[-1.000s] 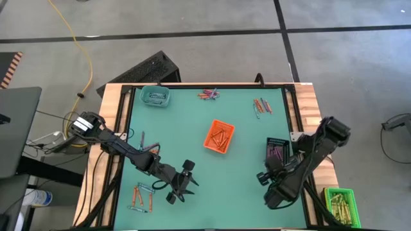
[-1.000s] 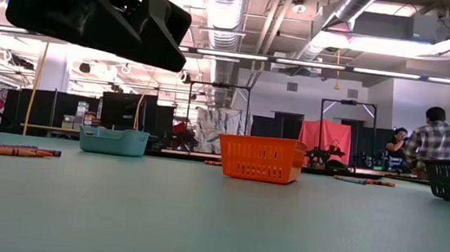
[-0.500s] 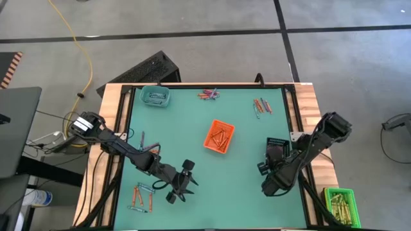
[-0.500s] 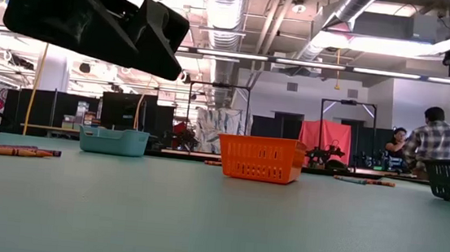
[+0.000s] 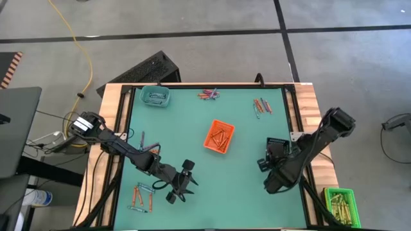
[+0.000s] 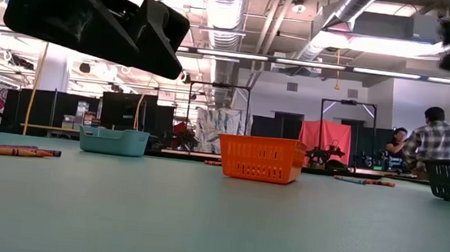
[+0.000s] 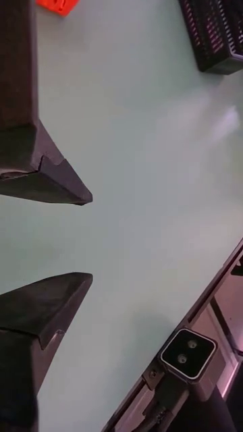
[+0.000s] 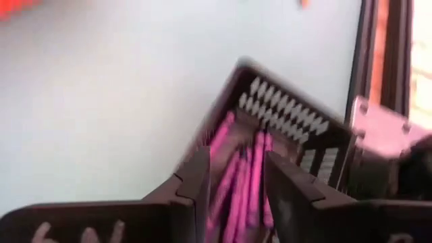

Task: Sort crayons
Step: Put the blue crayon into the blue bin

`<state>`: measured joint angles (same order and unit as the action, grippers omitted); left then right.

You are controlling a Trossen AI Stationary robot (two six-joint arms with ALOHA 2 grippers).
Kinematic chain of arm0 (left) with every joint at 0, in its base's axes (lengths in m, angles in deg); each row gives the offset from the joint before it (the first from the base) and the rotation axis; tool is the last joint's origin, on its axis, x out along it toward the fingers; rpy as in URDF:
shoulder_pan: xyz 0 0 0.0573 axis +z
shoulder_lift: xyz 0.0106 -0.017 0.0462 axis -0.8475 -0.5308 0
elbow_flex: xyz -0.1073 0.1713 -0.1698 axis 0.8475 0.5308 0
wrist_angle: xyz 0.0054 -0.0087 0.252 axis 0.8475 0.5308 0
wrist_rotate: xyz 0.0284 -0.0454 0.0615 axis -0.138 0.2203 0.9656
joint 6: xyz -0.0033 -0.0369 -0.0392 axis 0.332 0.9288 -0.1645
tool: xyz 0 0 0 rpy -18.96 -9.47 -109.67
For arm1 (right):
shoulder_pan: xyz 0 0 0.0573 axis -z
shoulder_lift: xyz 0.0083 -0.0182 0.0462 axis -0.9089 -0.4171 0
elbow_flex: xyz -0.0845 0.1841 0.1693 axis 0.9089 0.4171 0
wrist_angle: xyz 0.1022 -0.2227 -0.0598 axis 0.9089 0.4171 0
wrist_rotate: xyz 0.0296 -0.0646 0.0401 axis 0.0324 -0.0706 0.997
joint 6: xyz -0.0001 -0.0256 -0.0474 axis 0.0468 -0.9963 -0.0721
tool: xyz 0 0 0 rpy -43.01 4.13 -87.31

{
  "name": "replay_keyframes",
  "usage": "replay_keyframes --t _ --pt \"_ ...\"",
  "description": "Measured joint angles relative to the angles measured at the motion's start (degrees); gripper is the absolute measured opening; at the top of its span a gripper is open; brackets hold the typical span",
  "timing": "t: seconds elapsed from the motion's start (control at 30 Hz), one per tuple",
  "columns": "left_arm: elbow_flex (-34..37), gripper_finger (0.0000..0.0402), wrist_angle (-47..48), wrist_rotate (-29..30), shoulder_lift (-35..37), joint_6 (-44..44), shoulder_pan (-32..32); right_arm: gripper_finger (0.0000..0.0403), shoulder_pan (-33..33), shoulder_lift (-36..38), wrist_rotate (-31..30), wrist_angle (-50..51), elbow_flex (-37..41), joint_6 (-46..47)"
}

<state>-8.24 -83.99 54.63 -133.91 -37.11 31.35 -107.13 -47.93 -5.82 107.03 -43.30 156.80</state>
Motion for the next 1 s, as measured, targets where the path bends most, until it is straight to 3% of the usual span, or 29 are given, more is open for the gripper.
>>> replay_keyframes --t 0.17,0.37,0.7,1.0 --pt "0.0 0.0167 0.0 0.0 0.0 -1.4 0.2 0.0122 5.8 3.2 -10.4 0.8 -2.1 -6.4" --pt "0.0 0.0167 0.0 0.0 0.0 -1.5 0.9 0.0120 20.0 7.9 -11.2 -7.3 -1.3 -26.8" --pt "0.0 0.0167 0.9 0.0 0.0 -1.4 0.8 0.0120 47.6 11.9 -1.6 -20.4 -0.6 -61.1" --pt "0.0 0.0167 1.9 0.0 0.0 -0.1 0.8 0.0120 63.0 7.1 4.9 -26.2 -0.6 -76.7"
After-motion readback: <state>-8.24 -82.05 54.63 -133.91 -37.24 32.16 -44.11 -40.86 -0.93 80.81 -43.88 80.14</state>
